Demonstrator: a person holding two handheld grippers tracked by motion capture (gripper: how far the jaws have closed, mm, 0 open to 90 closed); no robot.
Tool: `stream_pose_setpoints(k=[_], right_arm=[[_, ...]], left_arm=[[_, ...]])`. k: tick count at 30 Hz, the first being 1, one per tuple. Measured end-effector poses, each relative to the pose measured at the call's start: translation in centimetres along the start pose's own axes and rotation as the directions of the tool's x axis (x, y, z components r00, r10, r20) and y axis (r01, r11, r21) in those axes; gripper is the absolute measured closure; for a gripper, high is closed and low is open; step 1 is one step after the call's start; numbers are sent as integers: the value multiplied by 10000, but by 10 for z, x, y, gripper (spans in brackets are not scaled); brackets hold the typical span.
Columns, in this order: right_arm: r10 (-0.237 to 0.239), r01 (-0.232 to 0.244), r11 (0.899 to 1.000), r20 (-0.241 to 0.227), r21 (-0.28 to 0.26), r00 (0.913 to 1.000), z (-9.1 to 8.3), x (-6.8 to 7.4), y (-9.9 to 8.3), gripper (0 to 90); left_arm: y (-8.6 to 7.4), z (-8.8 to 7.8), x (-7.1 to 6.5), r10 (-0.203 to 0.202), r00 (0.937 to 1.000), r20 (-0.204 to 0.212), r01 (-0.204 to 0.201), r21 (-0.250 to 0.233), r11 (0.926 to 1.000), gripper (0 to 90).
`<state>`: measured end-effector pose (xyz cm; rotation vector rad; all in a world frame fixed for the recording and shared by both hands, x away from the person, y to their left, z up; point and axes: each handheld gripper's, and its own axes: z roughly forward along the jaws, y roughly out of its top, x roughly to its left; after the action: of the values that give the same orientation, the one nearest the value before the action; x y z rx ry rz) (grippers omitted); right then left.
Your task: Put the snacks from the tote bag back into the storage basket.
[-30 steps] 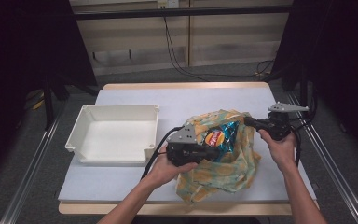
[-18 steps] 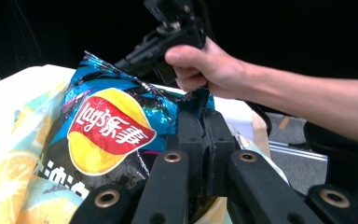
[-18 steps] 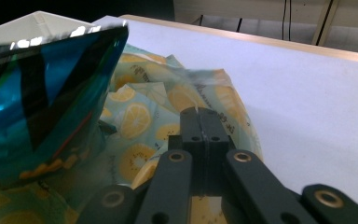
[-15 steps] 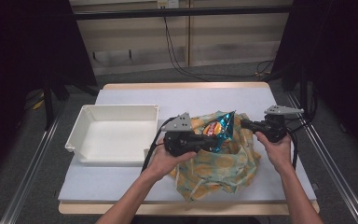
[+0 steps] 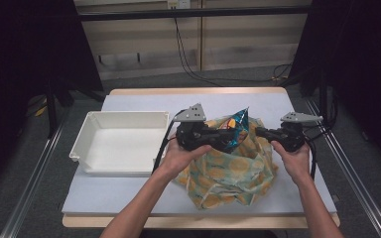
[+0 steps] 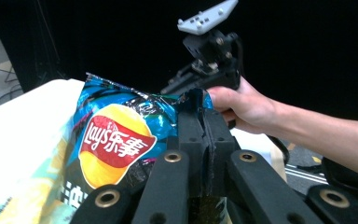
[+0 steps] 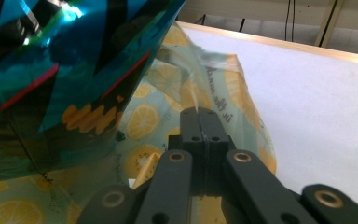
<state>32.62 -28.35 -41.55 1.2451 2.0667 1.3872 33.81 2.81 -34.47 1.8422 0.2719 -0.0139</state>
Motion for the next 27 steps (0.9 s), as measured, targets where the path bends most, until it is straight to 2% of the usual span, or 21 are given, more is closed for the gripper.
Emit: stream_pose_setpoints(k=[6, 8, 12, 14, 15, 20, 27], right_arm=[[-120, 120, 9999, 15, -11, 9999, 1, 2, 0, 900], [-125, 125, 9999, -5, -97, 9999, 1, 3, 0, 900], [-117, 117, 9999, -17, -77, 9999, 1, 2, 1, 900], [-110, 110, 9999, -27, -105, 9999, 1, 1, 1, 900], [-90, 90, 9999, -30, -123, 10000, 1, 1, 1, 900], [-195, 192, 9997, -158, -135, 9997, 1, 5, 0, 900], [-203, 201, 9997, -156, -166, 9997, 2, 5, 0, 900]], left_arm=[[15, -4, 3, 46, 9999, -157, -51, -320, 9995, 882], [20, -4, 5, -70, 9999, -109, 63, -566, 9984, 882], [29, -5, 7, -48, 9998, -199, 35, -664, 9978, 883], [35, -6, 8, -59, 10000, 69, 64, -776, 9970, 883], [37, -7, 7, -105, 9997, 234, 128, -1009, 9948, 883], [53, -12, 8, 264, 9994, -233, -284, -891, 9956, 884], [74, -25, 10, 344, 9990, -283, -380, -1385, 9896, 884]])
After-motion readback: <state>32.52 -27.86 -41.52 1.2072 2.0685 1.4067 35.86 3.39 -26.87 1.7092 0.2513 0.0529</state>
